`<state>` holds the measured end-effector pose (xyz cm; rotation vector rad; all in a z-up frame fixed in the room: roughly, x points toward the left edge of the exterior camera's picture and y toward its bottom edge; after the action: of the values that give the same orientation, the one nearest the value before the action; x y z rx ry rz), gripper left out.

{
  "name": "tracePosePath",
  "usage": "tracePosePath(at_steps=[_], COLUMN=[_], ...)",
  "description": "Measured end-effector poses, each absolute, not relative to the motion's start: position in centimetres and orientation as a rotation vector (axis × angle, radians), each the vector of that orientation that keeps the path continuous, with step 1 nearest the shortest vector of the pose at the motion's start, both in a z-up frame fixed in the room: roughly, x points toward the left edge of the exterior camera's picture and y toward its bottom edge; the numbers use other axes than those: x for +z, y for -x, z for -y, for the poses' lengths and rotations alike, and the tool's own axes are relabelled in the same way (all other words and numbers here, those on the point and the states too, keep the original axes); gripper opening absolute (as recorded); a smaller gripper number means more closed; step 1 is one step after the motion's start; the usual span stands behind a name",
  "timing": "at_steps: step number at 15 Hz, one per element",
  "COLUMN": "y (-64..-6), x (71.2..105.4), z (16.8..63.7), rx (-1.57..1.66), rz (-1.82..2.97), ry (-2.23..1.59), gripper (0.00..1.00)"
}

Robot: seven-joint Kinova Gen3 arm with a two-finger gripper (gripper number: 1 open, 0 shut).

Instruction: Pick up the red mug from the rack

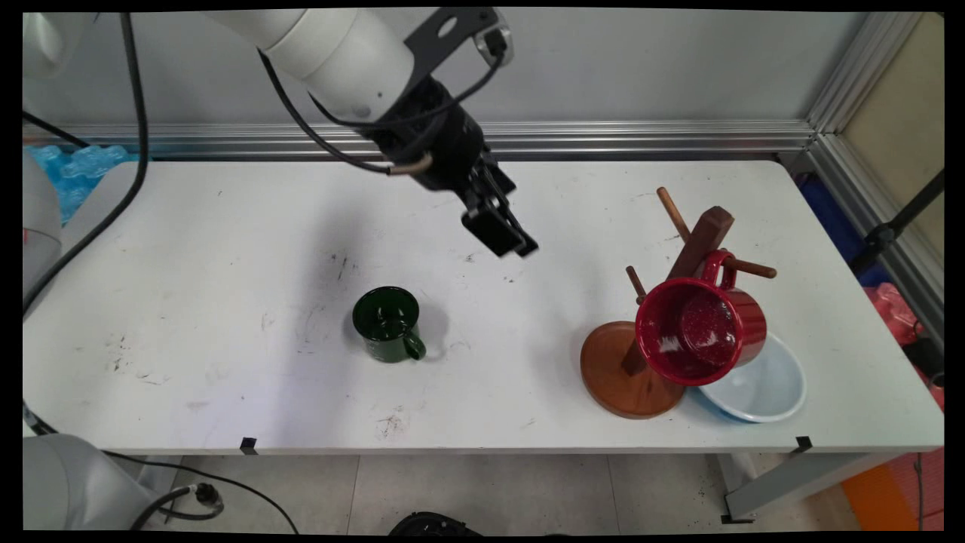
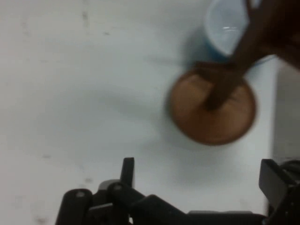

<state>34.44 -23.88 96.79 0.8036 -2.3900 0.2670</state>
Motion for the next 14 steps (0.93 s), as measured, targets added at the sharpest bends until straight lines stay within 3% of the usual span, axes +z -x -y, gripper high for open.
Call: tracePosePath(at_steps=[14], y=[-24.5], x=[96.5], z=[18.3], rx=[-0.005], rz=[2.222], ry=[-1.027], gripper=[1.00])
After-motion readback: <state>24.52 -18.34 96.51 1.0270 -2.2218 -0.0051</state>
